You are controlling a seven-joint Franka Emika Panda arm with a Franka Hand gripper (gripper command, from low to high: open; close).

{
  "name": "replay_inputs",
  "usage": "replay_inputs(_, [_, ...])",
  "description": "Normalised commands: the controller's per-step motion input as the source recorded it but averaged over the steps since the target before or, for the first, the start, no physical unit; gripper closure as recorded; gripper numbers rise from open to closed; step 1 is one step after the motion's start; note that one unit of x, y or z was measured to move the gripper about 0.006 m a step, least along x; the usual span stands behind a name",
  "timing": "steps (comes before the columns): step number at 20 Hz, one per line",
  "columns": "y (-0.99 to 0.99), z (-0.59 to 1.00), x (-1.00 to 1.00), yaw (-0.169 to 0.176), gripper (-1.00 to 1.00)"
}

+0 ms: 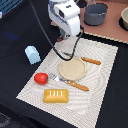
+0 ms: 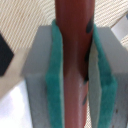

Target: Interact with the objects in diverse but meaningful ways.

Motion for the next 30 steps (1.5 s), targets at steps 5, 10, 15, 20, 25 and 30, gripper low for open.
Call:
replay_inputs(5, [0.21,-0.24,0.40,0.000,1.00])
replay_inputs(10, [0.16,-0.44,0.05,0.031,1.00])
replay_inputs(15, [0.18,0.29,0.10,0.009,-1.00])
replay_inputs(20, [0.07,1.00,-0.05,0.000,-1.00])
replay_inputs(25, [-0.23,0.92,-0.29,0.000,-1.00])
replay_inputs(30, [-0.80,0.46,-0.32,-0.002,-1.00])
